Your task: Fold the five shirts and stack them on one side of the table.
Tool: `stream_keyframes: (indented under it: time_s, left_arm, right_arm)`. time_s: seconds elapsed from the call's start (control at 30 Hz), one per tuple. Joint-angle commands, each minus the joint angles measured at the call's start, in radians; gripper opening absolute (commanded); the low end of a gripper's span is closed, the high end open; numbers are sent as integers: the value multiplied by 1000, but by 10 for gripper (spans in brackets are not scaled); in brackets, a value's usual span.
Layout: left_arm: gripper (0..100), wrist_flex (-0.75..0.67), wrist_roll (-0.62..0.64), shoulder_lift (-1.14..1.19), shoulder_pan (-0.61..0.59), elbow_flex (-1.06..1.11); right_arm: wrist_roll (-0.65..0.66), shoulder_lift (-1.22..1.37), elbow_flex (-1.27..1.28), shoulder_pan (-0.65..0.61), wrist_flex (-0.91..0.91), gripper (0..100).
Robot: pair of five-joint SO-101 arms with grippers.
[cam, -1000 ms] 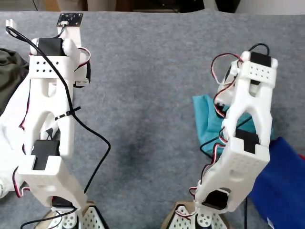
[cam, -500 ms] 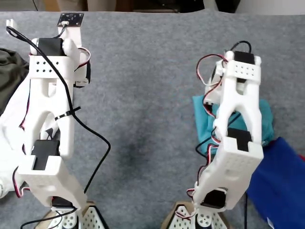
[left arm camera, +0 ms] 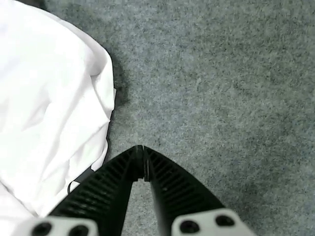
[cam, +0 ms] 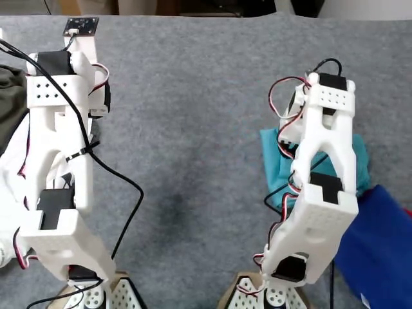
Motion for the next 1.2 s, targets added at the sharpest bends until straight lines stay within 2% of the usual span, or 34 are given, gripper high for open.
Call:
stream_keyframes:
  time_s: [0.0, 0.33, 0.47, 0.53, 0.63, 0.83, 0.9, 0.97, 1.17]
  left_arm:
    - [20, -12, -12, -51, -9, -8]
    - [20, -12, -12, -53, -11, -3]
    - [20, -12, -12, -53, -11, -3]
    - [20, -12, -12, -53, -11, -3]
    - [20, -12, -12, -53, -12, -3]
    - [20, -12, -12, -51, -12, -3]
    - [20, -12, -12, -51, -12, -3]
    - [20, -12, -12, -51, -12, -3]
    - [20, -12, -12, -51, -28, -3]
  right_arm:
    - [6, -7, -5, 13, -9, 5]
    - [9, -13, -10, 8, 75, 11]
    - [17, -13, -8, 15, 83, 115]
    - [74, -13, -12, 10, 83, 160]
    - [273, -13, -18, -1, 83, 171]
    - [878, -13, -73, -16, 140, 171]
    - [1020, -13, -99, -13, 140, 171]
    - [1092, -15, -137, -13, 140, 171]
    - [1191, -15, -292, 13, 140, 171]
